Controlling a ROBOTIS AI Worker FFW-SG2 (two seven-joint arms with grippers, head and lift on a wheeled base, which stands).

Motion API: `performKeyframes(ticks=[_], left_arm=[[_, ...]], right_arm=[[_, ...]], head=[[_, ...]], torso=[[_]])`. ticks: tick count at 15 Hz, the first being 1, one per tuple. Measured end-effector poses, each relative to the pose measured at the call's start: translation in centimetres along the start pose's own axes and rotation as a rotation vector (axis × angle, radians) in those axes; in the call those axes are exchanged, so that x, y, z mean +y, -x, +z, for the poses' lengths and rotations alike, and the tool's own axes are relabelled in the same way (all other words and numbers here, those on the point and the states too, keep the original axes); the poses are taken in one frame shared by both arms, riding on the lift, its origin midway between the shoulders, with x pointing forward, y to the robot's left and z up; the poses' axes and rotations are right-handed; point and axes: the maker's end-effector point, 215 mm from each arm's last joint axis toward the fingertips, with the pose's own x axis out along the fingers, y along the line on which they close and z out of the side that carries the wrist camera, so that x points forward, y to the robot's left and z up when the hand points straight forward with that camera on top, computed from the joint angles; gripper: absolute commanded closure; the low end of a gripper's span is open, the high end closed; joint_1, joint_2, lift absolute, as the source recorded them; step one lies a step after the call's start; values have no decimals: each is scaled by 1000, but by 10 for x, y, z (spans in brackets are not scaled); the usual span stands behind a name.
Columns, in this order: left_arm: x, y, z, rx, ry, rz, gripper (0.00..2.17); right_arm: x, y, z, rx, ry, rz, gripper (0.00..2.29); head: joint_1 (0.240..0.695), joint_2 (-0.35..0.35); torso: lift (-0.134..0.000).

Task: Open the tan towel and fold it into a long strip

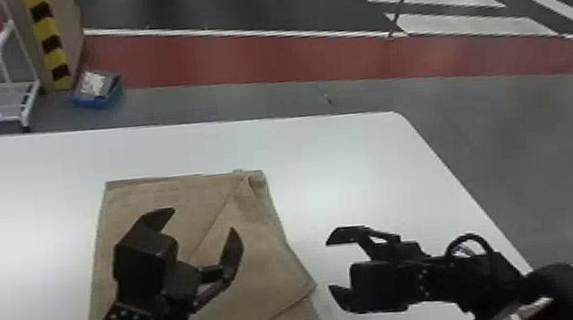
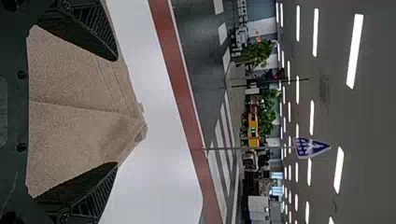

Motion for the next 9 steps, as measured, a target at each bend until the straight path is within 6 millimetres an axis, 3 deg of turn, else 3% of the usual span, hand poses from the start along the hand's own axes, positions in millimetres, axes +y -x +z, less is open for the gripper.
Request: performKeyframes(ticks=[3, 9], left_arm=[[-1, 0, -1, 5, -1, -1, 87], [-1, 1, -4, 13, -3, -2, 87]], right_arm=[[13, -8, 3, 16, 0, 69, 407], [20, -19, 14, 10, 3, 102, 529]], head=[[695, -266], [695, -250]], torso=[[-125], [-125]])
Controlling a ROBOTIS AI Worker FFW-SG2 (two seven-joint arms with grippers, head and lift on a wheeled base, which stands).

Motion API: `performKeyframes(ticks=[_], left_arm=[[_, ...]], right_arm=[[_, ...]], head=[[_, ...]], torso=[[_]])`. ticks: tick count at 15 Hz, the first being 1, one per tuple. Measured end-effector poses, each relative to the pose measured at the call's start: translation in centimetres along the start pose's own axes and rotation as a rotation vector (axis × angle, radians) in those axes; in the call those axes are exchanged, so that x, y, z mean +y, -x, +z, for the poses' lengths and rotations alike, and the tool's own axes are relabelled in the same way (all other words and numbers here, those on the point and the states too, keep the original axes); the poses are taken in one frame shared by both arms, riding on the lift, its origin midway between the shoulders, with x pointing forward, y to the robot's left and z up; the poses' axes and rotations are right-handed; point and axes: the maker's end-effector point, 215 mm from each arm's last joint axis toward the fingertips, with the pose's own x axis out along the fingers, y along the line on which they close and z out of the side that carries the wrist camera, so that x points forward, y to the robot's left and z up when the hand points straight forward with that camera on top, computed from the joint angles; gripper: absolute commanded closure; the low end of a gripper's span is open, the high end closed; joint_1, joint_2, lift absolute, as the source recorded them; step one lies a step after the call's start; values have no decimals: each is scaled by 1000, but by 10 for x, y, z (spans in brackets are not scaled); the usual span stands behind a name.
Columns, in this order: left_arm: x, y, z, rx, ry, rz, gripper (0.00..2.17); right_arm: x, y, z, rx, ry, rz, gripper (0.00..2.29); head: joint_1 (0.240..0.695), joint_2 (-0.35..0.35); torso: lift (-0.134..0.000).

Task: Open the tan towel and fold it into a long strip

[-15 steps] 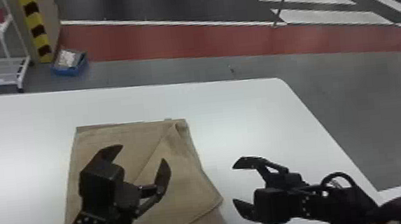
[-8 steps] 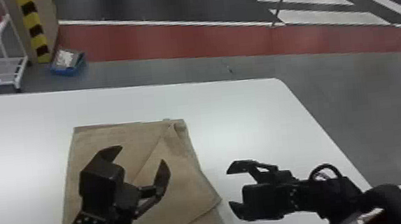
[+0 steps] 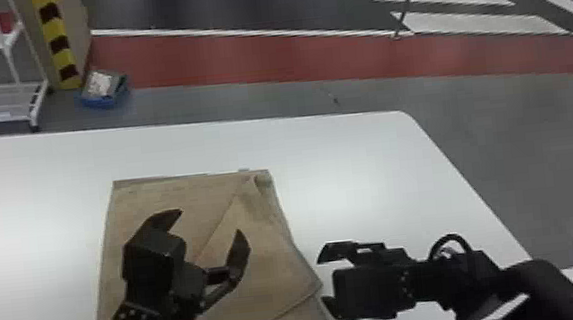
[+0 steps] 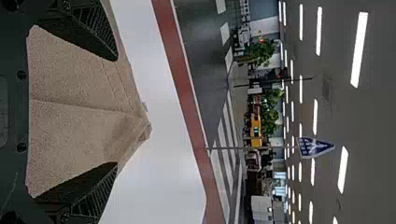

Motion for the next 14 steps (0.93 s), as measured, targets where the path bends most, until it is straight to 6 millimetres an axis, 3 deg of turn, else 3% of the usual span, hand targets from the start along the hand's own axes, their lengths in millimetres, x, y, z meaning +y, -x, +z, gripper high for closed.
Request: performKeyframes(ticks=[1, 5, 6, 11, 13, 14], left_arm=[[0, 0, -1, 3, 0, 0, 87], [1, 0, -3, 9, -3, 0, 87], [1, 0, -3, 10, -3, 0, 87], [0, 2, -6, 12, -3, -1, 87], [1, 2, -7, 14, -3, 0, 87], [2, 2, -7, 13, -3, 2, 87]], right_arm=[[1, -1, 2, -3, 0, 4, 647], [1, -3, 1, 4, -6, 9, 687], [1, -3, 0, 7, -6, 8, 853], [-2, -6, -1, 9, -9, 13, 880], [0, -7, 1, 6, -8, 27, 1278], [0, -7, 1, 5, -7, 29, 1322]], head=[[695, -246], [695, -244], [695, -245], [695, -245], [695, -241], [695, -240]], torso=[[-125], [-125], [-125], [-125], [-125], [-125]])
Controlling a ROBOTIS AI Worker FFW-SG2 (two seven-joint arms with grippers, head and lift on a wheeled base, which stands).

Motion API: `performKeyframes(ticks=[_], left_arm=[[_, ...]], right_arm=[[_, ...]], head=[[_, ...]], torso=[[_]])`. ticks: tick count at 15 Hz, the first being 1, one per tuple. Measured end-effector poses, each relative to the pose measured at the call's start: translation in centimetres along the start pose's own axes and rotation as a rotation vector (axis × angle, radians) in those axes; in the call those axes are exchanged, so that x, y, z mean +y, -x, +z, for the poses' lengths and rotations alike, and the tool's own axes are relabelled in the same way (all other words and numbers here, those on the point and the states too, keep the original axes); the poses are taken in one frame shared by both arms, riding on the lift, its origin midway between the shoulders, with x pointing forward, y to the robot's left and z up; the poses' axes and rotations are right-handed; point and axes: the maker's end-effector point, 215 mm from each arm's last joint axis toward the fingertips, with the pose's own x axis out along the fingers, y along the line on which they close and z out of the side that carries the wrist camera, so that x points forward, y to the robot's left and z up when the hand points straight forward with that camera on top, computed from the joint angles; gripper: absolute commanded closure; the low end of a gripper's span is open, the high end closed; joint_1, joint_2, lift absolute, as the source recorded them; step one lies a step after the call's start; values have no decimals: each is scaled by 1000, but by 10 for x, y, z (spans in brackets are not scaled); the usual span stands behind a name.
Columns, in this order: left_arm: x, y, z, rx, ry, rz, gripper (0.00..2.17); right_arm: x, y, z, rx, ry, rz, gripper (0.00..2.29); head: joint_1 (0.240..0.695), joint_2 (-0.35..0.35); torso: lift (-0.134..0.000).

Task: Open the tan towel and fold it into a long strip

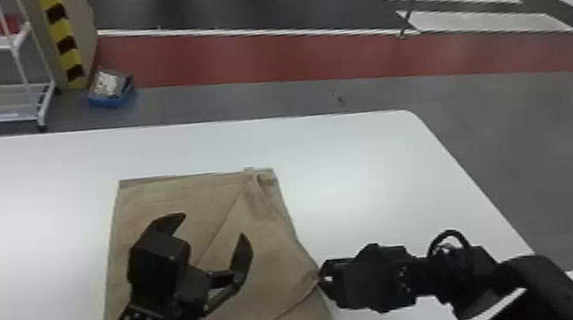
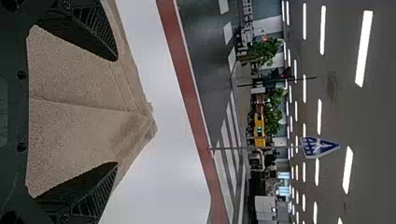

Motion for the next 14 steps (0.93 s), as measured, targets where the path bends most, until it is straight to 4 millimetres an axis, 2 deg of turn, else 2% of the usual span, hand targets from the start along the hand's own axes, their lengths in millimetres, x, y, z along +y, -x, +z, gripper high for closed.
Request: performKeyframes(ticks=[4, 6, 9, 12, 14], left_arm=[[2, 1, 1, -6, -2, 2, 80], [6, 1, 3, -10, -3, 0, 70], [22, 1, 5, -9, 5, 11, 73], [37, -6, 13, -9, -30, -56, 80], [60, -12, 14, 10, -66, -74, 80]], right_arm=[[-5, 3, -4, 0, -28, -9, 1322], [-16, 13, -8, -2, -57, -36, 1322], [-39, 34, -18, -1, -118, -104, 1322], [-60, 55, -23, -22, -177, -165, 1322], [-69, 66, -33, -16, -204, -195, 1322]], head=[[695, -241], [695, -245], [695, -244], [695, -242], [695, -232]], torso=[[-125], [-125], [-125], [-125], [-125]])
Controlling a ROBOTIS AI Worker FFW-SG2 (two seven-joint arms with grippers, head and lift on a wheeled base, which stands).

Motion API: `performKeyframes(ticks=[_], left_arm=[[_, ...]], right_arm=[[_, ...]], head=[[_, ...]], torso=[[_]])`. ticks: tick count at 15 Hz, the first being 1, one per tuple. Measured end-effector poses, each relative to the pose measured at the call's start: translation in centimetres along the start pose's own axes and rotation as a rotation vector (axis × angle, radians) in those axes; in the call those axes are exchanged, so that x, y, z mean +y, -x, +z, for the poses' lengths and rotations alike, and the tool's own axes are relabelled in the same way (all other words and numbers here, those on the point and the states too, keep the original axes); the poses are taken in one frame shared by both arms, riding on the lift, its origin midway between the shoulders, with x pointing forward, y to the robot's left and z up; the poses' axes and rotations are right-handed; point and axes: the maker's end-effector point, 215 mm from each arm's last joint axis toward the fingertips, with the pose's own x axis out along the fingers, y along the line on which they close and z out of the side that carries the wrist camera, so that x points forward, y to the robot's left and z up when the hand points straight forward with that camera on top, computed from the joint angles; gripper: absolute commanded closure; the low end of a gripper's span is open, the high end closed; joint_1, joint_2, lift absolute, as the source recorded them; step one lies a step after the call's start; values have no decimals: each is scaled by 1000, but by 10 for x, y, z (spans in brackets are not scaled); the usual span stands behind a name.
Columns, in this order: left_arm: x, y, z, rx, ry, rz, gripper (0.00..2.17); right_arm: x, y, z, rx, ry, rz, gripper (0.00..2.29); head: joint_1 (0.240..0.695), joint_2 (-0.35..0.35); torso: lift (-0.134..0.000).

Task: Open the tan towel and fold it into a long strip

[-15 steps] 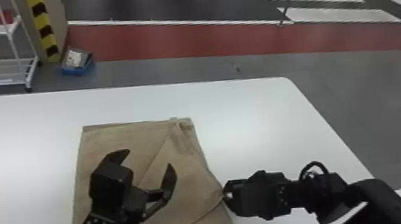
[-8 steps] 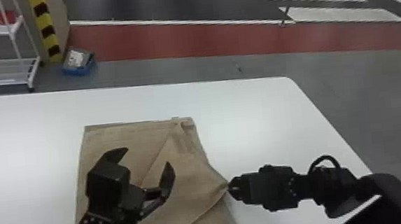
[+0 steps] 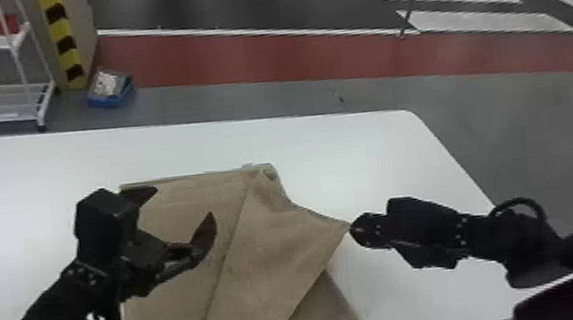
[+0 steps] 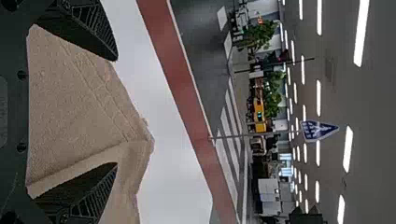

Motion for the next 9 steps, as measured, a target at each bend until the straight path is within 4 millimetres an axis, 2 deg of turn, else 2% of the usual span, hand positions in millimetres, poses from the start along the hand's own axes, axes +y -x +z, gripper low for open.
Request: performKeyframes(ticks=[2, 4, 9], left_arm=[[32, -2, -10, 37, -22, 17, 83], [64, -6, -31, 101, -68, 29, 100], [123, -16, -77, 233, -138, 13, 140]], right_arm=[[-13, 9, -12, 11, -35, -32, 1322], [-32, 21, -28, 20, -90, -78, 1322], [-59, 48, -64, 47, -175, -152, 1322]], head=[[695, -215], [695, -204], [695, -184]], torso=[[-125], [-125], [-125]])
